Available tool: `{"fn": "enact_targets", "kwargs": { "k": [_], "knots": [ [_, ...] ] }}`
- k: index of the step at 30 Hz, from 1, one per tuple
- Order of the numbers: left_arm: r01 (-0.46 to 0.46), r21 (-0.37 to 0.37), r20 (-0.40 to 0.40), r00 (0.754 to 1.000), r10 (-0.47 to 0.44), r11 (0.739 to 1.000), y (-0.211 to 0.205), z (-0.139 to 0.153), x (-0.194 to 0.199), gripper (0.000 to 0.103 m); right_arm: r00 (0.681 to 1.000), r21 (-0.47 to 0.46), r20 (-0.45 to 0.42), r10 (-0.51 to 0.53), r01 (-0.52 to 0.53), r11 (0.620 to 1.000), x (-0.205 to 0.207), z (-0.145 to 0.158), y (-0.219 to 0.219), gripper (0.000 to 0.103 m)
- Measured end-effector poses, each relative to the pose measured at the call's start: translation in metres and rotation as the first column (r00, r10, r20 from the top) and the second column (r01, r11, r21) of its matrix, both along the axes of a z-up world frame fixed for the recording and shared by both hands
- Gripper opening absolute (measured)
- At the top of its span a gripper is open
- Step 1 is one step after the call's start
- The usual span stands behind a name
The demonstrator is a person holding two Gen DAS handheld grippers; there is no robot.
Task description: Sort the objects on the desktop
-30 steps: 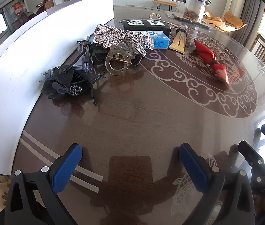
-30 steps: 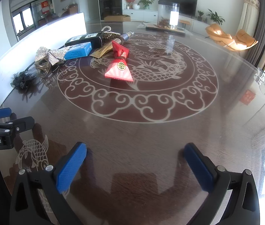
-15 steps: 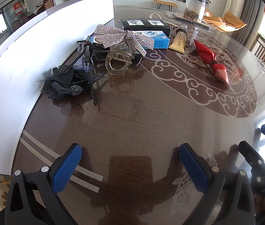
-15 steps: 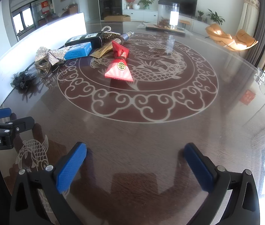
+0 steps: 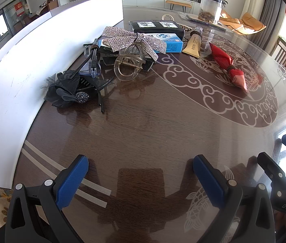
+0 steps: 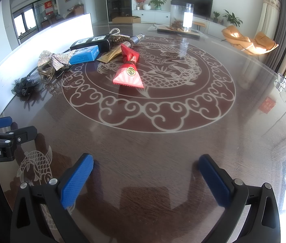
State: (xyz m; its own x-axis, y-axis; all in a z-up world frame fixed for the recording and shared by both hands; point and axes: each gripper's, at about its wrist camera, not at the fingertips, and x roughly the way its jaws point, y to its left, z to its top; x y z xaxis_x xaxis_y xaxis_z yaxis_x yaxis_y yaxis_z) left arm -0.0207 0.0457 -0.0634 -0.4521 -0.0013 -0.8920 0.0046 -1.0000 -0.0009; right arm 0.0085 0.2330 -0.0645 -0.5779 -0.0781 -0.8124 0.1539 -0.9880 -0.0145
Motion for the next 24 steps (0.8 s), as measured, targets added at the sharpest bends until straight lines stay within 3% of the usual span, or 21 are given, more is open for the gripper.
{"fn": "enact_targets", "kwargs": {
  "k": [24],
  "knots": [
    [-0.002, 0.0, 0.0, 1.0, 0.002, 1.0, 0.0008, 0.0003, 0.0, 0.103, 1.0, 0.0, 0.0, 0.0, 0.0, 1.0, -0.0002, -0.0001, 0.0, 0.103]
  ]
}}
